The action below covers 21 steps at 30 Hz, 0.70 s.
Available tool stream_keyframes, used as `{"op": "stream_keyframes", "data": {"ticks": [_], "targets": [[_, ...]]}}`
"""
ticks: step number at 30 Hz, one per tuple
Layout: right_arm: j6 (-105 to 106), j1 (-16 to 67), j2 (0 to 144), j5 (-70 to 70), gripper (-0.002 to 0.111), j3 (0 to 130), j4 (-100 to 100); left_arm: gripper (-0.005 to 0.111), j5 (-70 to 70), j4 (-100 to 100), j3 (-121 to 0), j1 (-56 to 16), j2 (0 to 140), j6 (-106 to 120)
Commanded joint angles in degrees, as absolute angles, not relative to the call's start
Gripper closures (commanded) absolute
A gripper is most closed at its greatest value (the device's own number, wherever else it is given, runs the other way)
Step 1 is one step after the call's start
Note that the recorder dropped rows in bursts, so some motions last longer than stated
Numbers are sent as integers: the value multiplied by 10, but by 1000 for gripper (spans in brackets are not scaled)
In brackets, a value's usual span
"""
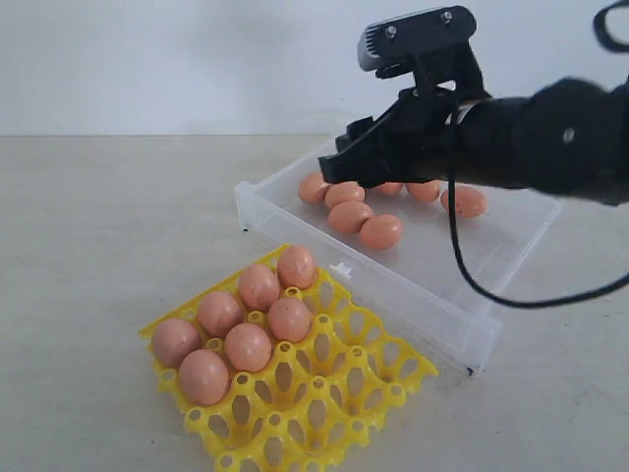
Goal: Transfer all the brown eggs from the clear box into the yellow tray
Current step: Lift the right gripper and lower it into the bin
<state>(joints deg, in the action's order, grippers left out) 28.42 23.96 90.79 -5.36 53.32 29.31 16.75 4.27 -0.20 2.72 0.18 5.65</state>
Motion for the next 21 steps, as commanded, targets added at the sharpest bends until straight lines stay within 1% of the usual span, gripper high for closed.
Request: {"op": "stream_keyframes", "data": {"ticks": [1, 2, 4, 5, 7, 8, 9, 10, 11, 13, 14, 16, 17, 19, 21], "targets": [[351, 149, 933, 149, 56, 621, 413, 103, 168, 43, 0, 28, 0, 54], [309, 117, 950, 201, 56, 668, 405, 103, 168, 43, 0, 28, 0, 54], [289, 82, 971, 238, 56, 722, 399, 103, 168, 43, 0, 28, 0, 54], [292, 74, 973, 238, 58, 737, 389, 103, 168, 43, 0, 28, 0, 54], [331, 70, 973, 231, 75, 759, 286, 103, 168, 43, 0, 28, 0, 54], [344, 70, 973, 260, 88, 770, 172, 103, 168, 43, 0, 28, 0, 54], [319, 71, 973, 293, 95, 773, 111, 103, 168, 43, 0, 28, 0, 54], [229, 71, 973, 329, 103, 773, 14, 103, 168, 43, 0, 28, 0, 54], [96, 71, 975, 381, 108, 773, -86, 103, 168, 43, 0, 28, 0, 54], [46, 71, 983, 469, 108, 773, -130, 103, 168, 43, 0, 28, 0, 54], [48, 71, 986, 491, 108, 774, -121, 103, 168, 43, 0, 28, 0, 54], [102, 71, 1007, 549, 108, 780, -43, 103, 168, 43, 0, 28, 0, 54], [149, 71, 1028, 604, 108, 797, 16, 103, 168, 43, 0, 28, 0, 54], [191, 71, 1067, 663, 108, 825, 68, 103, 168, 43, 0, 28, 0, 54], [206, 71, 1087, 650, 108, 836, 70, 103, 168, 43, 0, 28, 0, 54]]}}
